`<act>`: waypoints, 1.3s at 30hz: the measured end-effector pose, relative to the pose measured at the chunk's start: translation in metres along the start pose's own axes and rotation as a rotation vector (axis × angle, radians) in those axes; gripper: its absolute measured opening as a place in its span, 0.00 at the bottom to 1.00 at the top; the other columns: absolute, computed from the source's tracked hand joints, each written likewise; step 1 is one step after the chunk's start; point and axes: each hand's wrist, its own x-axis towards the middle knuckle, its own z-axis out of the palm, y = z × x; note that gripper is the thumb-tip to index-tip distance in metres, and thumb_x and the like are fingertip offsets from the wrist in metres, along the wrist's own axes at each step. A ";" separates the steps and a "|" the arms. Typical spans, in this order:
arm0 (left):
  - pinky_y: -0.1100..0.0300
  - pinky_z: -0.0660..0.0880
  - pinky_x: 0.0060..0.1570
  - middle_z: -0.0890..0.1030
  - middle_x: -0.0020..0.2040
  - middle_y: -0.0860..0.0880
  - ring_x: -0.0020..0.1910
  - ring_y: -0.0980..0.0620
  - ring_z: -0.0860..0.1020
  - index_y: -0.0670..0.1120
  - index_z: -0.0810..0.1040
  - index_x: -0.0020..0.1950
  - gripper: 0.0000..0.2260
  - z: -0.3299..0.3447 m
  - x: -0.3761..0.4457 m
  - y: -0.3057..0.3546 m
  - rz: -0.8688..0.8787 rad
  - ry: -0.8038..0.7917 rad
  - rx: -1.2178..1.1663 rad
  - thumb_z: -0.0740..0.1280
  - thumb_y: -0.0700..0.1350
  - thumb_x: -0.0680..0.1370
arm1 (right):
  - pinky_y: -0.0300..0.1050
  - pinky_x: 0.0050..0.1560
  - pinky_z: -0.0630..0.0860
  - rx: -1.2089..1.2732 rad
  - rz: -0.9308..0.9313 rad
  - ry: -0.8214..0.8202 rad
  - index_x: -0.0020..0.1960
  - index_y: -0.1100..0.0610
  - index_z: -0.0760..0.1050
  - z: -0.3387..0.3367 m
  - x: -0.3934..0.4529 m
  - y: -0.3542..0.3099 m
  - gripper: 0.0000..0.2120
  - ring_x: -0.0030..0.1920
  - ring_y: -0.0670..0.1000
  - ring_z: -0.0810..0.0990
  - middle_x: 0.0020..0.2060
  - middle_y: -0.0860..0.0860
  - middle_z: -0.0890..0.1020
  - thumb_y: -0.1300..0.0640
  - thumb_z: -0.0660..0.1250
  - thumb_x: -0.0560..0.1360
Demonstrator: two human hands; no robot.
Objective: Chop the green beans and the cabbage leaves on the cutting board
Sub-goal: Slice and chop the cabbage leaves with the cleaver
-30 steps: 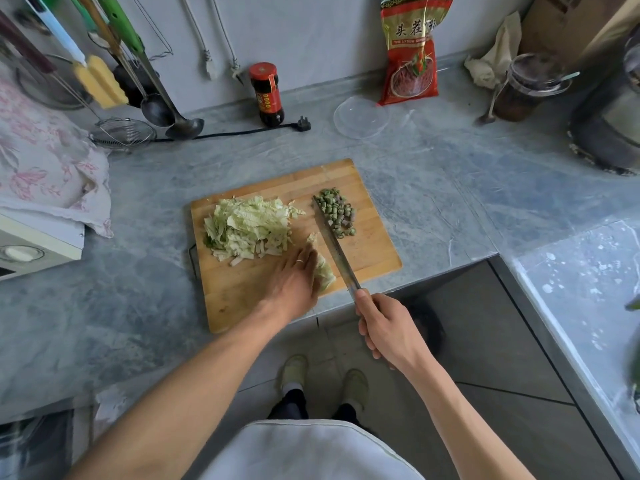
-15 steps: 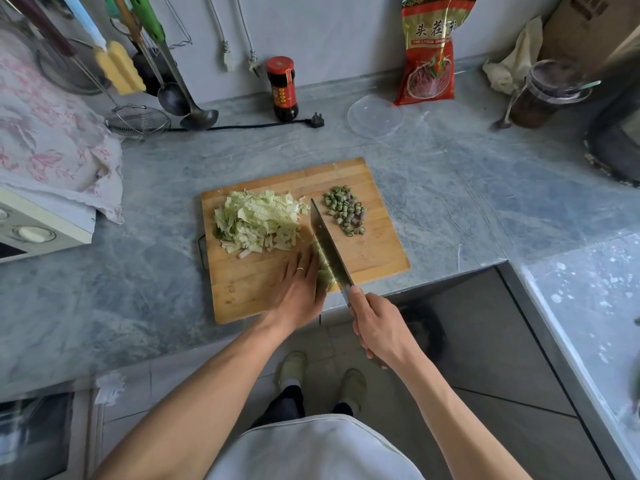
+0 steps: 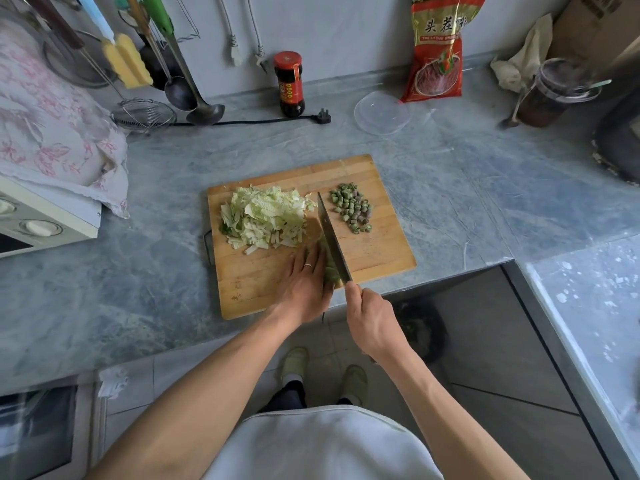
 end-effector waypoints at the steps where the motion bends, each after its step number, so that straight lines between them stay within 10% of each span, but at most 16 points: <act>1: 0.46 0.44 0.77 0.47 0.82 0.43 0.80 0.41 0.46 0.42 0.46 0.81 0.31 0.000 -0.002 -0.001 -0.002 0.003 -0.017 0.53 0.55 0.84 | 0.49 0.44 0.69 0.010 -0.026 -0.003 0.45 0.60 0.69 0.000 -0.002 0.003 0.24 0.40 0.57 0.74 0.38 0.56 0.75 0.43 0.46 0.84; 25: 0.52 0.38 0.75 0.52 0.81 0.43 0.80 0.42 0.49 0.42 0.53 0.81 0.37 0.009 -0.012 -0.006 -0.009 0.106 -0.100 0.40 0.61 0.77 | 0.59 0.44 0.79 0.013 -0.050 -0.042 0.39 0.53 0.64 -0.015 -0.020 -0.005 0.19 0.38 0.67 0.79 0.40 0.64 0.79 0.47 0.48 0.86; 39: 0.47 0.41 0.77 0.47 0.82 0.44 0.80 0.40 0.46 0.44 0.47 0.81 0.31 0.008 -0.009 -0.004 -0.029 0.074 -0.049 0.54 0.55 0.84 | 0.58 0.45 0.77 0.028 -0.034 -0.016 0.38 0.57 0.65 0.006 -0.012 -0.004 0.21 0.38 0.63 0.76 0.37 0.60 0.76 0.48 0.49 0.85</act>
